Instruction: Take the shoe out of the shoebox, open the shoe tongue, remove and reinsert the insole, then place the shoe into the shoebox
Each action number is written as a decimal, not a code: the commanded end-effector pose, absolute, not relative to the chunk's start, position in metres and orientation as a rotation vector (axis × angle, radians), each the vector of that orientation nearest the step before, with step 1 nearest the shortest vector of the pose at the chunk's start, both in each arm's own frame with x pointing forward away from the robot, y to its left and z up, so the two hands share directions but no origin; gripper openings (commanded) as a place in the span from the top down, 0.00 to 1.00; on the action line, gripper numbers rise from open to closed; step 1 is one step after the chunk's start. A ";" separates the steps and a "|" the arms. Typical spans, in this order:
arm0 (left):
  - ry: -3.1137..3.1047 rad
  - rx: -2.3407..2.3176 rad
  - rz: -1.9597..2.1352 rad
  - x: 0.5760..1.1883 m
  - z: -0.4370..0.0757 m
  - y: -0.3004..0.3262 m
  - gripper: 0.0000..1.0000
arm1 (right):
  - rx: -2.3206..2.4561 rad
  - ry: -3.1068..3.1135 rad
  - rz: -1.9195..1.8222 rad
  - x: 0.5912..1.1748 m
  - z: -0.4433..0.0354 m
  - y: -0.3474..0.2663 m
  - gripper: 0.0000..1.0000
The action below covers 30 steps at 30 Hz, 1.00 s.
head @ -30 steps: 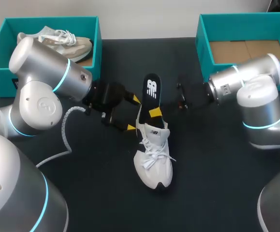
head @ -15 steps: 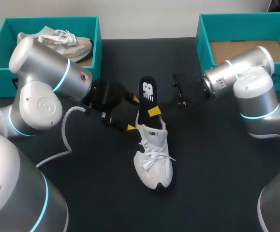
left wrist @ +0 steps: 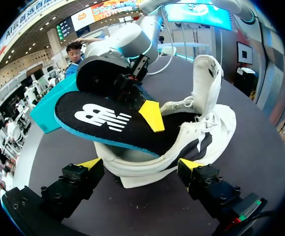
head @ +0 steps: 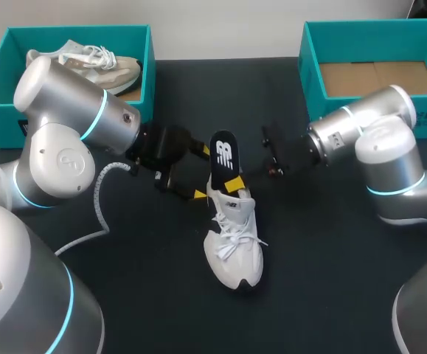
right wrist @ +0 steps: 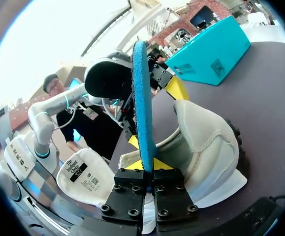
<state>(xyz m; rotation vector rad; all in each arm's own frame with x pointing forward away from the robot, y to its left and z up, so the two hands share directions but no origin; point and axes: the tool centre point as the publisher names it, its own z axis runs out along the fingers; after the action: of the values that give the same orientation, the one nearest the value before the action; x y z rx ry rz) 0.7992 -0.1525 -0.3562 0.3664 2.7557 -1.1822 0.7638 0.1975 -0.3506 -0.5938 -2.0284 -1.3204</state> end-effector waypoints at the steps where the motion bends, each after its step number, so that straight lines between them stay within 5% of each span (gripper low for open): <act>1: 2.757 0.366 -1.177 0.799 -0.357 -0.153 0.00 | -0.602 -2.044 -1.330 0.761 -0.350 0.195 0.87; 2: 2.757 0.366 -1.177 0.799 -0.357 -0.153 0.00 | -0.599 -2.049 -1.332 0.764 -0.348 0.196 0.79; 12: 2.757 0.366 -1.177 0.799 -0.357 -0.153 0.00 | -0.554 -2.097 -1.345 0.787 -0.335 0.196 0.75; 16: 2.757 0.366 -1.177 0.799 -0.357 -0.153 0.00 | -0.535 -2.093 -1.318 0.796 -0.336 0.198 0.80; 18: 2.757 0.366 -1.177 0.799 -0.357 -0.153 0.00 | -0.542 -2.079 -1.297 0.797 -0.336 0.200 1.00; 30: 2.757 0.366 -1.177 0.799 -0.357 -0.153 0.00 | -0.604 -1.974 -1.214 0.763 -0.353 0.199 1.00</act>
<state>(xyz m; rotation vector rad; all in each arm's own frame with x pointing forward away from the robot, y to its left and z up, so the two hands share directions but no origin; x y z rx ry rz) 0.7992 -0.1525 -0.3562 0.3664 2.7557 -1.1821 0.7699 0.1970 -0.3472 -0.5942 -1.9803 -1.2081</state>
